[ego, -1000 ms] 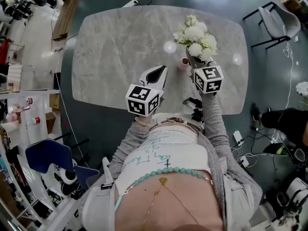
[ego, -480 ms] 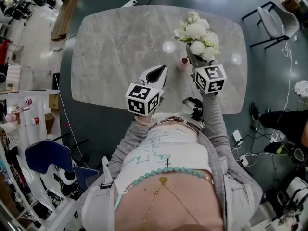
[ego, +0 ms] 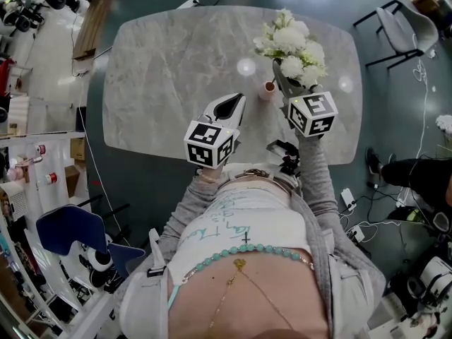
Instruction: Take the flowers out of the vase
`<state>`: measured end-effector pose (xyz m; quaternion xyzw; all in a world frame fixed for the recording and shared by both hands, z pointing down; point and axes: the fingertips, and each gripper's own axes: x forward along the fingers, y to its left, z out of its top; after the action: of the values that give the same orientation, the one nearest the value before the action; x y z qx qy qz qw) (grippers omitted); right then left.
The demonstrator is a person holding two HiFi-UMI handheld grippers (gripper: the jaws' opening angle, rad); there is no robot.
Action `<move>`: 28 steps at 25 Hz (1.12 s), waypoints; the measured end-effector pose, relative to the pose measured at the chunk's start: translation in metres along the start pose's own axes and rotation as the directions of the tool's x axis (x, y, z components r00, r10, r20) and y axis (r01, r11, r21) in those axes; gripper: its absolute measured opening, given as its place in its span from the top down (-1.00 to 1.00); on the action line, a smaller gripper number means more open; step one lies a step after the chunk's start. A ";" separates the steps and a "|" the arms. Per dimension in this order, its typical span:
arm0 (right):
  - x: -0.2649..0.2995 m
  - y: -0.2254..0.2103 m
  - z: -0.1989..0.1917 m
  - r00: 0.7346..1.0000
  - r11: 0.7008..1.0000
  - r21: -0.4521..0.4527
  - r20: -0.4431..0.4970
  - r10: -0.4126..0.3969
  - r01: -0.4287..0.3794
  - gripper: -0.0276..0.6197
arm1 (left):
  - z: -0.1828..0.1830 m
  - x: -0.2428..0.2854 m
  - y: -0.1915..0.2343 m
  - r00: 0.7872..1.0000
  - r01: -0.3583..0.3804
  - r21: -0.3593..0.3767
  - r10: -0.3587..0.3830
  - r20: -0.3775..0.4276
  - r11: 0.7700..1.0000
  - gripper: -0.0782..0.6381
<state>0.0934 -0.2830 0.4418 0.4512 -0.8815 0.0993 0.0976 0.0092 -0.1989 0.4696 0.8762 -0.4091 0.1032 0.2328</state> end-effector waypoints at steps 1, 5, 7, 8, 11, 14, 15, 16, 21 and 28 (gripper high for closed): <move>-0.001 0.000 0.001 1.000 1.000 0.002 0.001 0.002 -0.002 0.81 | -0.001 0.000 0.000 1.000 0.001 0.000 -0.001 -0.001 1.000 0.78; -0.002 0.002 0.007 1.000 1.000 0.006 0.008 0.009 -0.009 0.81 | -0.002 0.001 0.000 1.000 0.000 0.001 0.000 -0.001 1.000 0.78; -0.003 0.003 0.011 1.000 1.000 0.009 0.013 0.014 -0.014 0.81 | -0.002 0.000 0.000 1.000 0.000 0.001 0.000 -0.002 1.000 0.78; -0.004 0.004 0.012 1.000 1.000 0.011 0.015 0.016 -0.016 0.81 | -0.002 0.001 0.000 1.000 0.000 0.002 0.000 -0.003 1.000 0.78; -0.005 0.005 0.017 1.000 1.000 0.014 0.020 0.021 -0.022 0.81 | -0.003 0.001 0.000 1.000 -0.002 0.001 0.002 -0.004 1.000 0.78; -0.006 0.008 0.022 0.999 1.000 0.014 0.022 0.025 -0.025 0.81 | -0.004 0.000 0.001 1.000 -0.003 0.001 0.003 -0.003 1.000 0.78; -0.007 0.008 0.024 0.999 1.000 0.014 0.024 0.026 -0.026 0.81 | -0.004 0.000 0.001 1.000 -0.003 0.003 0.003 -0.003 1.000 0.78; -0.007 0.009 0.025 0.999 1.000 0.015 0.025 0.027 -0.027 0.81 | -0.004 0.001 0.001 1.000 -0.002 0.004 0.002 -0.003 1.000 0.78; -0.010 0.012 0.030 0.999 0.999 0.020 0.028 0.038 -0.038 0.81 | -0.009 0.002 0.001 1.000 0.001 0.003 -0.001 -0.007 1.000 0.78; -0.016 0.021 0.048 0.997 0.997 0.019 0.048 0.067 -0.068 0.81 | -0.009 0.000 0.000 1.000 0.005 0.003 -0.005 -0.008 1.000 0.78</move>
<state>0.0811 -0.2711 0.3895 0.4243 -0.8973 0.1007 0.0685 0.0098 -0.1948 0.4773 0.8772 -0.4058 0.1068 0.2334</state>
